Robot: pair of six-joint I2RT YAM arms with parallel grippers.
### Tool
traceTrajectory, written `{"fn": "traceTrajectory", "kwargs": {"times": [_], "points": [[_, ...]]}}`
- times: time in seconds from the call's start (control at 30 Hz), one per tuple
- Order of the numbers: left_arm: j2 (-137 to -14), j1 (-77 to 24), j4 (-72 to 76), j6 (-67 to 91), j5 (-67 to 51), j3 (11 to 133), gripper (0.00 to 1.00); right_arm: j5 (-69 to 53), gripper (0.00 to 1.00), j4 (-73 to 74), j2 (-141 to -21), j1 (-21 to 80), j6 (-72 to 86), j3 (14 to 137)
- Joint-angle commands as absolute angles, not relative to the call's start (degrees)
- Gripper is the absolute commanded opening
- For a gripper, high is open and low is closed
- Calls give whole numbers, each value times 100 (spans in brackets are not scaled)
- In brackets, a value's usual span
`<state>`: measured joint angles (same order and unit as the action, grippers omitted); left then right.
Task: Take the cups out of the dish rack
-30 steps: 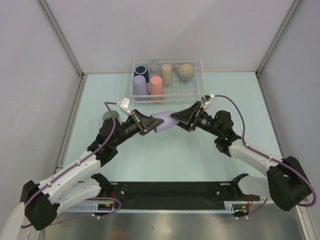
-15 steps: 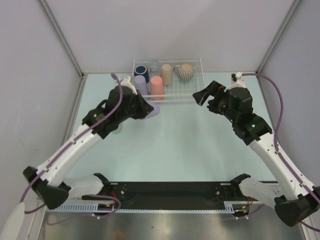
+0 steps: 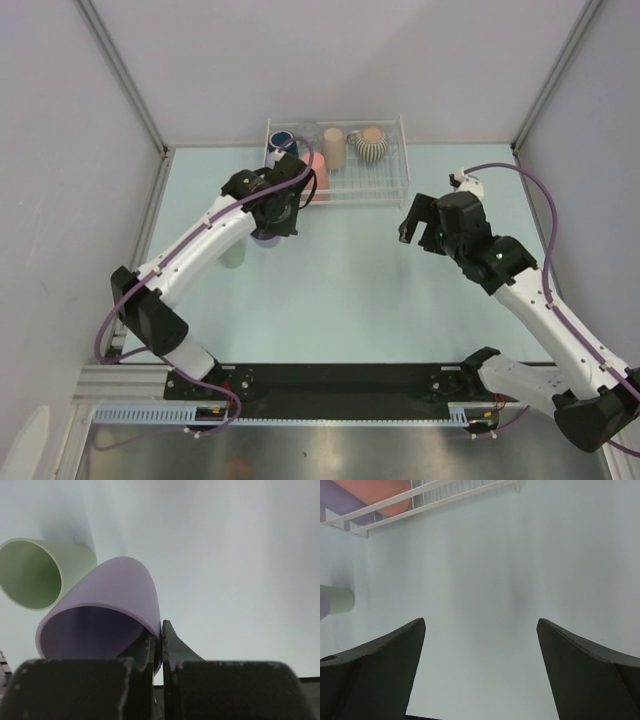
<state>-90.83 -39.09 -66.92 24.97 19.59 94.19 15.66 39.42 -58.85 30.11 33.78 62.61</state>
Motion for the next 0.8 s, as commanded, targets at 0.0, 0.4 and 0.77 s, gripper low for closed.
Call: {"fn": "traceTrajectory", "kwargs": {"times": [0.0, 0.4, 0.77], "points": [[-9254, -3824, -6917, 2057, 1987, 9660, 0, 1793, 100, 4034, -5687, 3032, 3191, 6197], [-9703, -3296, -6144, 1986, 1521, 9229, 0, 1398, 100, 3929, -5634, 3041, 3112, 5915], [-10116, -2971, -5168, 1863, 1072, 8763, 0, 1397, 100, 3894, -5765, 3032, 2936, 5924]]}}
